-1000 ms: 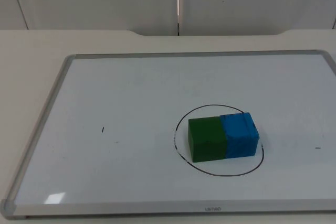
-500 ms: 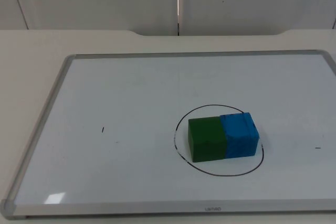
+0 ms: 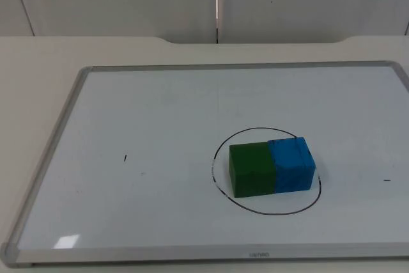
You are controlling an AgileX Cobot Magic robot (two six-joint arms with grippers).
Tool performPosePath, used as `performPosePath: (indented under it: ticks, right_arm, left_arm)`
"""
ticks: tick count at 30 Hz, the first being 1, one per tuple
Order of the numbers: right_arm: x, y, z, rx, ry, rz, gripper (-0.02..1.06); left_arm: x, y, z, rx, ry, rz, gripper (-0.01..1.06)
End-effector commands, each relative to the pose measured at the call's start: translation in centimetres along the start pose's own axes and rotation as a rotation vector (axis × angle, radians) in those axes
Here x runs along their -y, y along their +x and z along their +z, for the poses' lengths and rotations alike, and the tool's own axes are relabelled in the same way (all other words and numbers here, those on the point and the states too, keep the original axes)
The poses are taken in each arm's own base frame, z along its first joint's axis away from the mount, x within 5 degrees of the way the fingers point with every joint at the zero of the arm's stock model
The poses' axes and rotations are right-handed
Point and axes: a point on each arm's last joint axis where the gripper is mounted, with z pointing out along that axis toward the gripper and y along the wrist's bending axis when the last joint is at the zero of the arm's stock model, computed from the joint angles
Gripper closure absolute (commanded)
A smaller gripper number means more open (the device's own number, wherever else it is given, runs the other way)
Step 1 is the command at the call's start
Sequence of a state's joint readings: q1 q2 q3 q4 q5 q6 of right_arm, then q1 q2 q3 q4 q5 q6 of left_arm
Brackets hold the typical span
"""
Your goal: Push the two cubes into the marked area.
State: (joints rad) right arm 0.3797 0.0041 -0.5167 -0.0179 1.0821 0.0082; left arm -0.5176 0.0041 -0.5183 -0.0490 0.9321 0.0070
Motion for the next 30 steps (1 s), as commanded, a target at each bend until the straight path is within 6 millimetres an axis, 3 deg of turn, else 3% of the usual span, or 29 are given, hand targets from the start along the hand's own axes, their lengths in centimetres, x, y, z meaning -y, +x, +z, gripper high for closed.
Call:
performPosePath:
  ticks: [1,15,30]
  right_arm:
    - [-0.02,0.02,-0.04,0.006,0.035,0.019,-0.01]
    - [-0.19,0.02,-0.05,0.005,0.235,0.123,-0.01]
    - [-0.24,0.02,-0.05,0.005,0.244,0.132,-0.01]
  left_arm:
    - [-0.03,0.1,0.05,0.004,0.001,-0.004,0.0]
    - [-0.03,0.1,0.05,0.004,0.001,-0.004,0.0]
    - [-0.08,0.08,0.09,0.009,-0.157,-0.049,0.0]
